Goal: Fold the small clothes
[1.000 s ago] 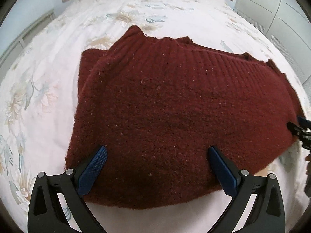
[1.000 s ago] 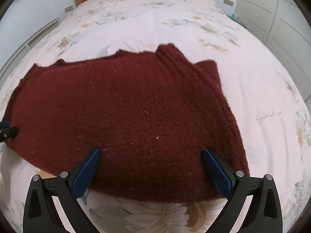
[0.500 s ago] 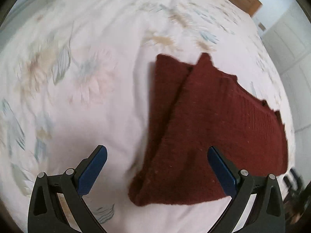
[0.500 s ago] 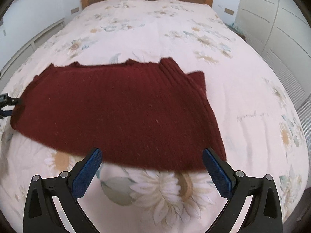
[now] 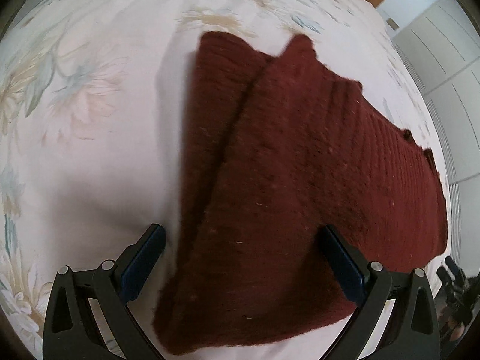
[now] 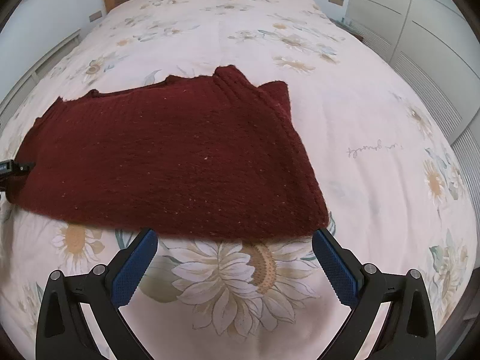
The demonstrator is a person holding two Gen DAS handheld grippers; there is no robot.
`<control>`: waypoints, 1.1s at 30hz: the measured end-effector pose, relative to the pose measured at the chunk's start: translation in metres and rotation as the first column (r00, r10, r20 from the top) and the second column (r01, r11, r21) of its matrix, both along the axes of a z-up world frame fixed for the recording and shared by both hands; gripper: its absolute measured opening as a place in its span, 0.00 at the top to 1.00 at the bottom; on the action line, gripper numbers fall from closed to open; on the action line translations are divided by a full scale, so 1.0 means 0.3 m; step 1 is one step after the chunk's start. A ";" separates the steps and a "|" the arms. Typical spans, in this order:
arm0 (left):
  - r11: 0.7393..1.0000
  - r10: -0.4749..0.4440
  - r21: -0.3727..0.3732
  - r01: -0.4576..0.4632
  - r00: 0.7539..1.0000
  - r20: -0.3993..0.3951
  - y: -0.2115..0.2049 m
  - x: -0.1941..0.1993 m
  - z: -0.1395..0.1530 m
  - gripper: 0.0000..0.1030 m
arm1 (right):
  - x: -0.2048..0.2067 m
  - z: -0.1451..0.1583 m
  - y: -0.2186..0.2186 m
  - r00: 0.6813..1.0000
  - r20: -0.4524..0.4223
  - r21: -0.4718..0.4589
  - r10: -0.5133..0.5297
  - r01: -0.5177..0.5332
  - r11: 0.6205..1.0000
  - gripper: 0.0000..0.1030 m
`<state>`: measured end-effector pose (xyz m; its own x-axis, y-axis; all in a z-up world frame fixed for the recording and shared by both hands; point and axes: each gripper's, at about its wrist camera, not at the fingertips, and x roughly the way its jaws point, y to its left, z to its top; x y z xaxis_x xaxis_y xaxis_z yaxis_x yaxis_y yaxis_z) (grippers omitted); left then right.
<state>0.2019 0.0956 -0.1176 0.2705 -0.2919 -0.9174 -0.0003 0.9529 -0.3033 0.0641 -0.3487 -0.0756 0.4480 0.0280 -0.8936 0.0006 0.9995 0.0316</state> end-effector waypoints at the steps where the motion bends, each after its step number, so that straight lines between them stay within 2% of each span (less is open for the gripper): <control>1: 1.000 -0.005 -0.007 0.005 1.000 -0.002 -0.009 0.001 -0.004 0.17 | -0.003 0.001 -0.003 1.000 0.000 0.000 -0.001 0.001 1.000 0.00; 2: 1.000 -0.013 -0.018 0.013 1.000 -0.002 -0.017 0.002 0.001 0.22 | -0.003 0.002 -0.004 1.000 0.000 0.001 -0.002 0.002 1.000 0.00; 7: 0.998 -0.045 -0.051 0.044 0.999 -0.017 -0.043 0.010 0.020 0.69 | -0.013 0.013 -0.031 1.000 0.011 0.020 -0.022 0.022 1.000 0.00; 9: 0.999 -0.041 -0.035 0.041 0.999 0.001 -0.053 0.004 0.054 0.73 | -0.018 0.024 -0.044 0.999 0.018 0.030 -0.028 0.027 0.999 0.00; 16: 0.994 -0.080 -0.062 0.086 0.993 0.087 -0.126 -0.032 0.261 0.78 | -0.029 0.086 -0.106 0.996 0.065 0.062 -0.062 0.058 0.996 0.00; 23: 0.969 -0.194 -0.126 0.214 0.969 0.150 -0.388 0.002 0.476 0.80 | -0.036 0.149 -0.219 0.987 0.109 0.096 -0.122 0.112 0.989 0.00; 26: 0.953 -0.251 -0.130 0.275 0.952 0.173 -0.576 0.040 0.526 0.80 | -0.043 0.176 -0.281 0.980 0.123 0.105 -0.158 0.146 0.984 0.00; 29: 0.937 -0.307 -0.107 0.331 0.932 0.193 -0.770 0.053 0.531 0.81 | -0.060 0.197 -0.336 0.972 0.134 0.109 -0.191 0.177 0.978 0.00; 33: 0.914 -0.386 -0.061 0.401 0.906 0.175 -0.986 0.033 0.470 0.81 | -0.087 0.206 -0.402 0.965 0.137 0.112 -0.223 0.209 0.971 0.00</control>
